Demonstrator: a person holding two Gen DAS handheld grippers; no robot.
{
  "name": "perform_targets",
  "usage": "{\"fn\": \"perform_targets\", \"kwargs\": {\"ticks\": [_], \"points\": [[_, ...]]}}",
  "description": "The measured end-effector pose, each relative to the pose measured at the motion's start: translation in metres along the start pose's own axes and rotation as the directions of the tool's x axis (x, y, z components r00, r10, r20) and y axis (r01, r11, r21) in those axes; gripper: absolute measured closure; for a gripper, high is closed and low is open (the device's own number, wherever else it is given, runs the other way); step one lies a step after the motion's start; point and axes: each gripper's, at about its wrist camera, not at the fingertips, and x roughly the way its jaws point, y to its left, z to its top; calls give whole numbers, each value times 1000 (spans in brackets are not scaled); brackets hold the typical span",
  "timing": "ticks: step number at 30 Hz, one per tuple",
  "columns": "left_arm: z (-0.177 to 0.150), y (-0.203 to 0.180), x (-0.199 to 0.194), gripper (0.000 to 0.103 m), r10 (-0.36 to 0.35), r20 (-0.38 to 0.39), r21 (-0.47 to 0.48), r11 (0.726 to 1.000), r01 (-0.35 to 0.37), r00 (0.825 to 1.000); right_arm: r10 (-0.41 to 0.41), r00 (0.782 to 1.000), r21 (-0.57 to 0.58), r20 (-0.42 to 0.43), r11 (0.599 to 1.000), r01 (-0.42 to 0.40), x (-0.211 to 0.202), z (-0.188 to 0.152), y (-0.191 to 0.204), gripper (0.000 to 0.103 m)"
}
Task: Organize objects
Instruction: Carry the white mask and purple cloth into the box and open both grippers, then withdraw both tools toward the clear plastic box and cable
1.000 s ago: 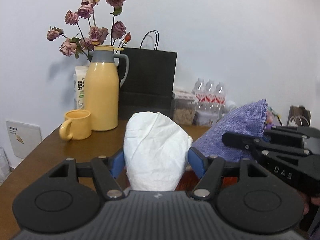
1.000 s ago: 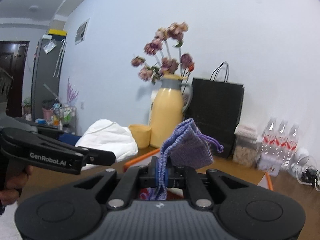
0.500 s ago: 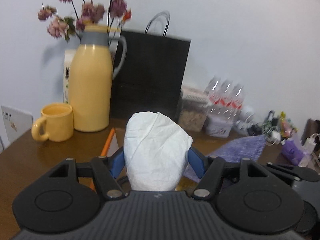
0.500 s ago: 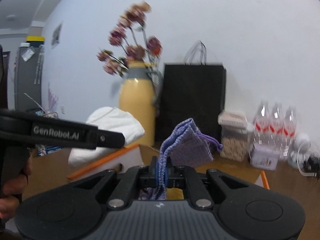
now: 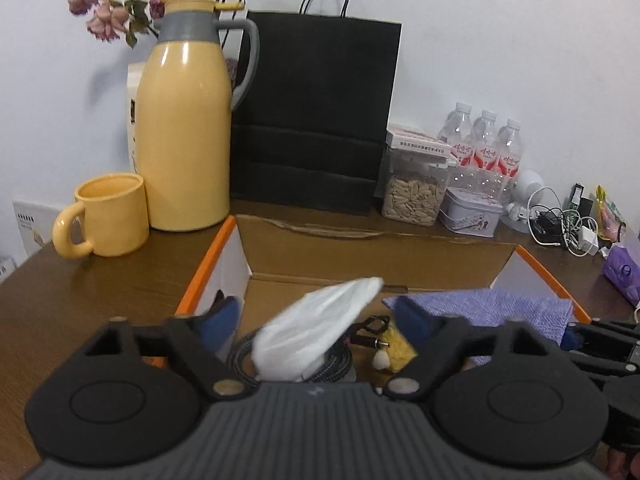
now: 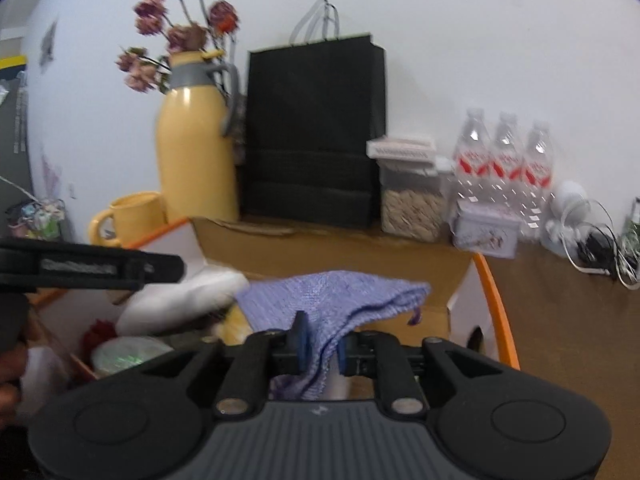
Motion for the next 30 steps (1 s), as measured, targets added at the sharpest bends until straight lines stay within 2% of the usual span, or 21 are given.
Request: {"fn": "perform_targets", "kwargs": {"ticks": [1, 2, 3, 4, 5, 7, 10, 13, 15, 23, 30], "points": [[-1, 0, -2, 2, 7, 16, 4, 1000, -7, 1000, -13, 1000, 4, -3, 1000, 13, 0, -1, -1, 75], [-1, -1, -5, 0, 12, 28, 6, 1000, -12, 1000, -23, 1000, 4, -4, 1000, 23, -1, -1, -2, 59], [-1, -2, -7, 0, 11, 39, 8, 1000, -12, 999, -39, 999, 4, -5, 999, 39, -2, -2, -2, 49], [-1, -2, -9, 0, 8, 47, 8, 1000, -9, 999, -54, 999, 4, -4, 999, 54, -3, -3, -2, 30], [-1, -2, -10, 0, 6, 53, 5, 1000, -6, 999, -73, 997, 1, -2, 997, 73, -4, -3, -1, 17], [-1, -1, -12, 0, 8, 59, -4, 1000, -7, 998, -111, 994, -19, 1, 994, 111, -8, -4, 1, 10], [-1, 2, -14, 0, 8, 60, -15, 1000, -7, 998, -147, 989, -34, 8, 988, 148, -15, -4, 4, 9], [0, 3, -18, 0, 2, 68, -19, 1000, 0, 998, -157, 987, -40, 29, 987, 158, -22, -4, 5, 2], [0, 2, -20, 0, -5, 72, -15, 1000, 6, 997, -161, 986, -43, 44, 986, 163, -25, -2, 6, 1], [10, 2, -50, 0, -17, 120, -5, 1000, 18, 993, -141, 987, -52, 74, 988, 145, -41, 3, 15, 0], [10, 12, -85, 0, -22, 130, 22, 1000, 19, 991, -93, 992, -69, 83, 993, 98, -65, -1, 30, 0]]}}
